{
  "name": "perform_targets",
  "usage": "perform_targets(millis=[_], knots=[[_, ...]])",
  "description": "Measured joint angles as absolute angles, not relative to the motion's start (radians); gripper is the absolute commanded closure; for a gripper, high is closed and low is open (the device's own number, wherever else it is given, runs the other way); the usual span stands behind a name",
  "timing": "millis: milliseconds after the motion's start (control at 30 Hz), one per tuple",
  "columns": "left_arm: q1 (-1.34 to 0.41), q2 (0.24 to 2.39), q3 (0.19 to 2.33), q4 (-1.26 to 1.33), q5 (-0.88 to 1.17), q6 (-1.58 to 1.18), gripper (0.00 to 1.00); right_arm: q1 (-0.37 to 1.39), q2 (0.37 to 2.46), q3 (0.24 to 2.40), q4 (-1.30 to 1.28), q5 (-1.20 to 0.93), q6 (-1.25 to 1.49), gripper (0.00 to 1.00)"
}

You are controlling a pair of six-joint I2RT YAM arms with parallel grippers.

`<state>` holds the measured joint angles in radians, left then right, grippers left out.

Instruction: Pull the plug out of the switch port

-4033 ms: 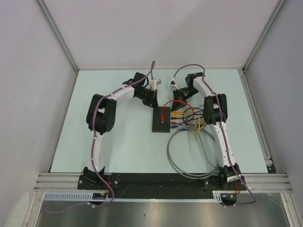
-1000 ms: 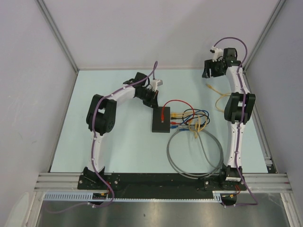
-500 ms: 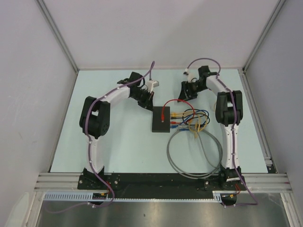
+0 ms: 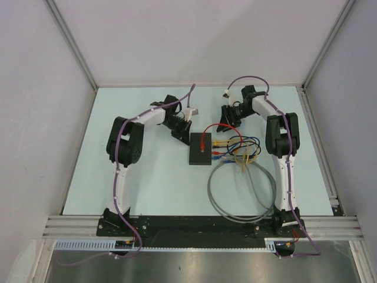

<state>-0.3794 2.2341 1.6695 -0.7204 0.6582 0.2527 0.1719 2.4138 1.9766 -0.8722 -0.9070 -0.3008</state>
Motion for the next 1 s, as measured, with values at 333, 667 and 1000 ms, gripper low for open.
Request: perform_targets(millis=[333, 667, 1000], knots=[[-0.377, 2.397, 1.965, -0.791, 0.654, 0.274, 1.0, 0.166, 2.414, 1.966, -0.888, -0.908, -0.314, 0.34], [-0.327, 2.321, 1.892, -0.772, 0.636, 0.234, 1.0, 0.139, 2.414, 1.963, -0.915, -0.933, -0.335, 0.39], [-0.348, 2.248, 1.852, -0.737, 0.807, 0.16, 1.0, 0.136, 2.431, 1.96, -0.955, -0.983, -0.353, 0.46]])
